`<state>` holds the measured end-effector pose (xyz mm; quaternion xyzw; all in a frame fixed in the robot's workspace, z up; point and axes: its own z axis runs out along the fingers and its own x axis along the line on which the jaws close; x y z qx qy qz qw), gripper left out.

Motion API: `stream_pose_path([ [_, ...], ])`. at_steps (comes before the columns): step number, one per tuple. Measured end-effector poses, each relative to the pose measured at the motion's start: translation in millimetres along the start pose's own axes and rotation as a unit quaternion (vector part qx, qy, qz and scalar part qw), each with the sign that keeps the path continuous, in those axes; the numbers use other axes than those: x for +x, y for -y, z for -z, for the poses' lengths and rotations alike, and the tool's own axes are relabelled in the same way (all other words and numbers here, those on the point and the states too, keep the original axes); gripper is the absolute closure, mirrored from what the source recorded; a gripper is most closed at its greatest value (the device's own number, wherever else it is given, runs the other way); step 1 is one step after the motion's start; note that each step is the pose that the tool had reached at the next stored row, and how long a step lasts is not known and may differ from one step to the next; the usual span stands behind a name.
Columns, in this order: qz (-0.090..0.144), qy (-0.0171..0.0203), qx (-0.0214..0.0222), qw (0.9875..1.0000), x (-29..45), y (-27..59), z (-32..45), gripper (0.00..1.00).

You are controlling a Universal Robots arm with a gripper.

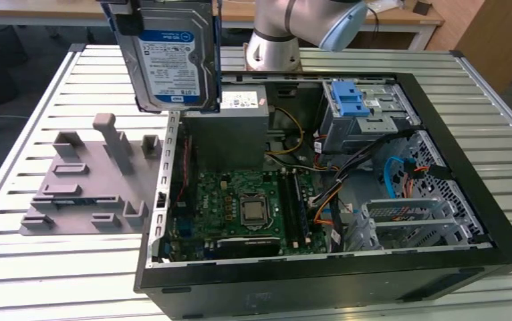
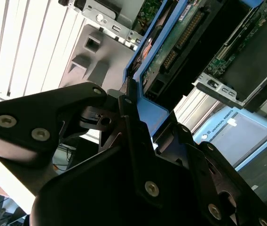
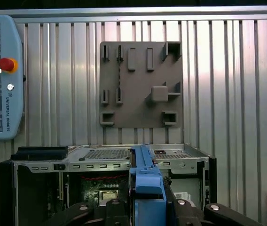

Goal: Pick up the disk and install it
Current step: 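Pick up the disk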

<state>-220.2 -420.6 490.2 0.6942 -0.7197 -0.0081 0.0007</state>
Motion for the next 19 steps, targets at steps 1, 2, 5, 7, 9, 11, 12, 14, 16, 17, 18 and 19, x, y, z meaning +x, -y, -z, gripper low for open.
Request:
stream_pose_path([
  [1,0.000,-0.0001,0.0000,1.0000,0.1,2.6,0.0,0.64],
  [2,0.000,-0.0002,0.0000,1.0000,0.3,5.5,0.0,0.64],
  [5,0.000,-0.0006,0.0000,1.0000,0.8,13.4,0.0,0.64],
  [7,0.000,-0.0008,0.0000,1.0000,1.1,18.3,0.0,0.64],
  [9,0.000,-0.0010,0.0000,1.0000,1.6,22.2,0.0,0.64],
  [11,0.000,-0.0011,0.0000,1.0000,2.3,25.3,-0.1,0.64],
  [12,0.000,-0.0012,0.0000,1.0000,2.4,26.7,-0.1,0.64],
  [14,0.000,-0.0011,0.0001,1.0000,3.1,28.9,-0.4,0.64],
  [16,0.000,-0.0012,0.0000,1.0000,3.9,29.3,-0.8,0.64],
  [17,0.000,-0.0012,0.0001,1.0000,4.5,29.4,-1.0,0.64],
  [18,0.000,-0.0012,0.0001,1.0000,5.2,29.5,-1.2,0.64],
  [19,0.000,-0.0011,0.0002,1.0000,6.0,29.7,-1.4,0.64],
])
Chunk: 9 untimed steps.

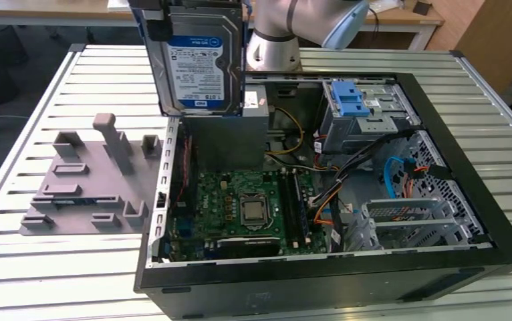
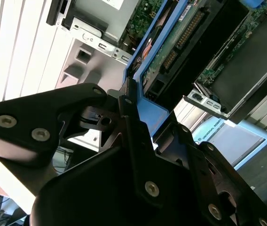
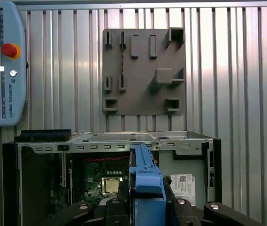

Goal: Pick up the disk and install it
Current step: 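Pick up the disk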

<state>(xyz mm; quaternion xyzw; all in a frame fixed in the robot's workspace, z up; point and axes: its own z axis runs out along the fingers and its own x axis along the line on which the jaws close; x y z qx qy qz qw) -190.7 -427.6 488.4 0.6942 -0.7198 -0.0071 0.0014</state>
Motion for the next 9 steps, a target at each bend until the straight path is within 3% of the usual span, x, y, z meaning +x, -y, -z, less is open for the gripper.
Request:
stream_pose_path([
  [4,0.000,0.0002,0.0000,1.0000,3.2,1.9,-0.4,0.64],
  [9,0.000,0.0001,0.0000,1.0000,3.6,14.4,-0.3,0.64],
])
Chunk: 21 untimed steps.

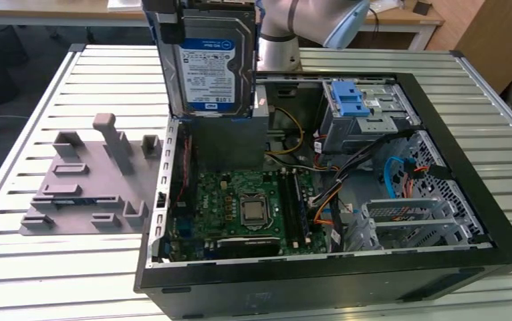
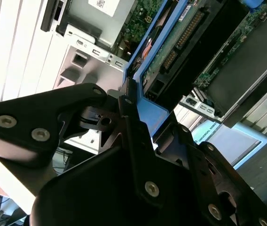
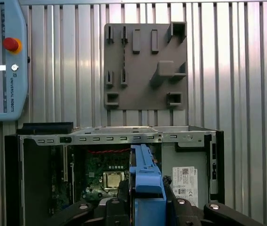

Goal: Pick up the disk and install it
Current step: 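Pick up the disk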

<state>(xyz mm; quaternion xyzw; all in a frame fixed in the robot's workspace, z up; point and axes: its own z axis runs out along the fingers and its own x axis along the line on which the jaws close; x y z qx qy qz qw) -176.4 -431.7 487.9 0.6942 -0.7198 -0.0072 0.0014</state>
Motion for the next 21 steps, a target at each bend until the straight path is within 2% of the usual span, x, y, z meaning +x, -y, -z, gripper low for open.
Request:
stream_pose_path([
  [12,0.000,0.0000,0.0000,1.0000,-1.3,36.9,0.0,0.64],
  [21,0.000,0.0000,0.0000,1.0000,-1.8,57.9,0.0,0.64],
])
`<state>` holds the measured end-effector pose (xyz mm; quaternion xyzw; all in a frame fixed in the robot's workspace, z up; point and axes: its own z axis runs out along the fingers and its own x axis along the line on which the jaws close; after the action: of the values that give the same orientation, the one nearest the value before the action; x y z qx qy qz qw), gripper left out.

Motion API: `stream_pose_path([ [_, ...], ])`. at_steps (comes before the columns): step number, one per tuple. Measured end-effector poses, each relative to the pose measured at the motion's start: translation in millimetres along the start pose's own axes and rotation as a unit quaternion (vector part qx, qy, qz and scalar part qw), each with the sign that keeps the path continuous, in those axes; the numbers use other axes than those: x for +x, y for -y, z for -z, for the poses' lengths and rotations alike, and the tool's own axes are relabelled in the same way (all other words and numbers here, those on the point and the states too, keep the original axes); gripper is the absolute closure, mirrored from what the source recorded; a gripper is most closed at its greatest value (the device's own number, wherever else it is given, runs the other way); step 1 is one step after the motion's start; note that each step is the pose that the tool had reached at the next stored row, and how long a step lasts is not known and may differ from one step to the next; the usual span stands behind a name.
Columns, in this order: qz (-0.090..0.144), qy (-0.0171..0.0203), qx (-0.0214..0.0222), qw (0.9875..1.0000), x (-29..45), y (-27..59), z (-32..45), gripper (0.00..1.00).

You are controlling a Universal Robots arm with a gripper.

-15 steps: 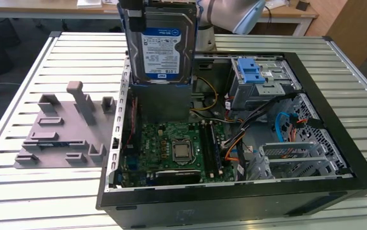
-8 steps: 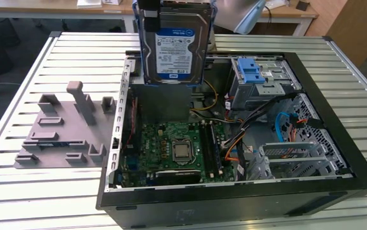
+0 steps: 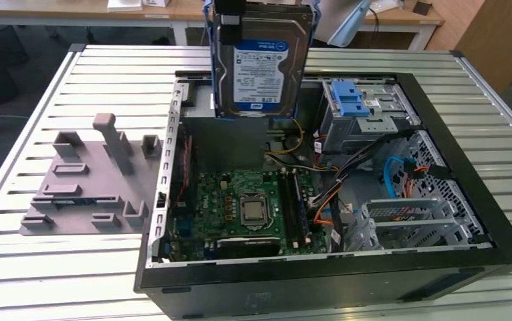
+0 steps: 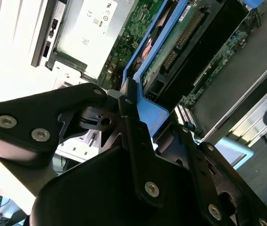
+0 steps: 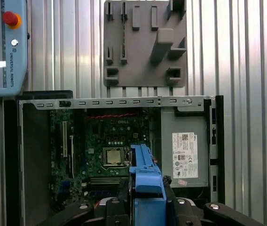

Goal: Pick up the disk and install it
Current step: 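Pick up the disk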

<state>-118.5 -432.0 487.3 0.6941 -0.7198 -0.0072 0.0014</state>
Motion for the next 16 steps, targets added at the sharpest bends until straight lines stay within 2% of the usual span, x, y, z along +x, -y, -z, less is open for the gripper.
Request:
stream_pose_path([
  [8,0.000,0.0001,0.0000,1.0000,0.3,13.7,-0.1,0.64],
  [16,0.000,0.0000,0.0000,1.0000,1.5,19.7,-0.5,0.64],
])
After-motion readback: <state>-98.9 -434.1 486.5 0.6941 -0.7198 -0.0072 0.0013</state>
